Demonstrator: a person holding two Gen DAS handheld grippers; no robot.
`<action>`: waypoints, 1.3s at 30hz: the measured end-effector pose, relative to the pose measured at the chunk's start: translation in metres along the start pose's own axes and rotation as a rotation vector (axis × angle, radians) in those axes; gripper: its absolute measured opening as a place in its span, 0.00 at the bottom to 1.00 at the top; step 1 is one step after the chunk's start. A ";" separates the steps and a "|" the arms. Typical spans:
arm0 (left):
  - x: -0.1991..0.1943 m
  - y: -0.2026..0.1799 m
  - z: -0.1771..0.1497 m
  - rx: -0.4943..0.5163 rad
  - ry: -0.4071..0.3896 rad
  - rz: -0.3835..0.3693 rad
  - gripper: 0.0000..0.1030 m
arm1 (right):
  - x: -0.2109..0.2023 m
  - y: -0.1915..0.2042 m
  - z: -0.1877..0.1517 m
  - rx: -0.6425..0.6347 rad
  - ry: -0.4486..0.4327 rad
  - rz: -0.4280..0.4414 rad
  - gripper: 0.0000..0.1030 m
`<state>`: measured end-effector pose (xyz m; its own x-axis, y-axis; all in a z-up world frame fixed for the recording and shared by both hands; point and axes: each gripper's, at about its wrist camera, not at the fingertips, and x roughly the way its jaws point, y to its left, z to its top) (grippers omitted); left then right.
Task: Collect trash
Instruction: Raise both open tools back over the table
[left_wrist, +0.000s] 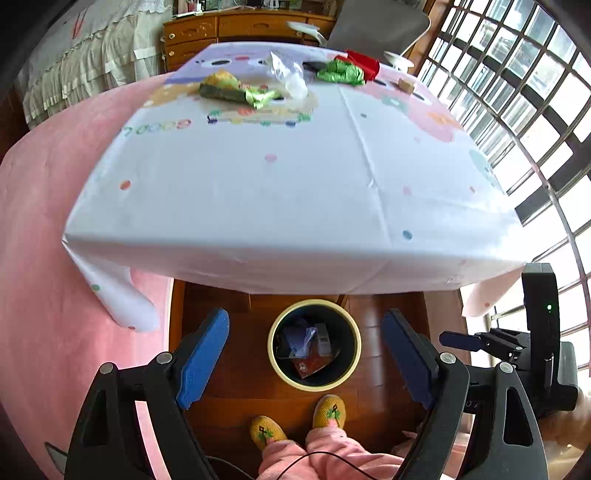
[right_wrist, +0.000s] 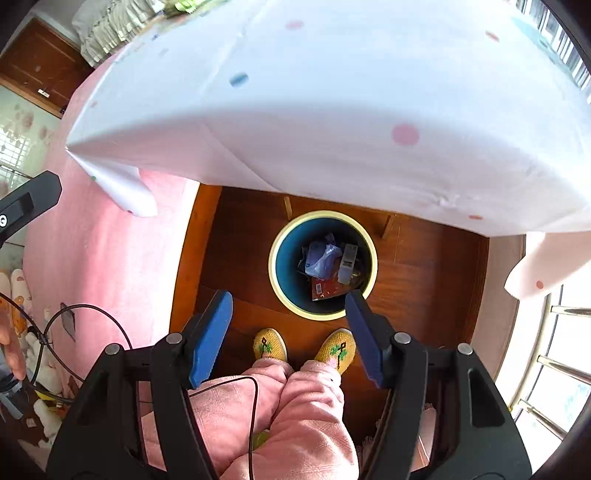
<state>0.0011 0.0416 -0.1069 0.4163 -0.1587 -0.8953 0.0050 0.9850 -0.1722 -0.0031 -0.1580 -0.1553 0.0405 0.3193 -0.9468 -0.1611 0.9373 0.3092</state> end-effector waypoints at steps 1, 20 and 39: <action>-0.014 -0.003 0.006 -0.003 -0.019 0.003 0.84 | -0.013 0.003 0.004 -0.010 -0.016 0.012 0.59; -0.165 0.003 0.153 -0.146 -0.205 0.117 0.94 | -0.178 0.048 0.118 -0.255 -0.393 0.025 0.59; -0.001 0.118 0.310 -0.060 0.048 0.028 0.94 | -0.071 0.103 0.322 -0.123 -0.346 -0.105 0.59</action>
<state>0.2831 0.1789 0.0015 0.3715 -0.1359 -0.9184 -0.0609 0.9835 -0.1701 0.2948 -0.0385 -0.0278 0.3901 0.2704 -0.8802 -0.2551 0.9502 0.1789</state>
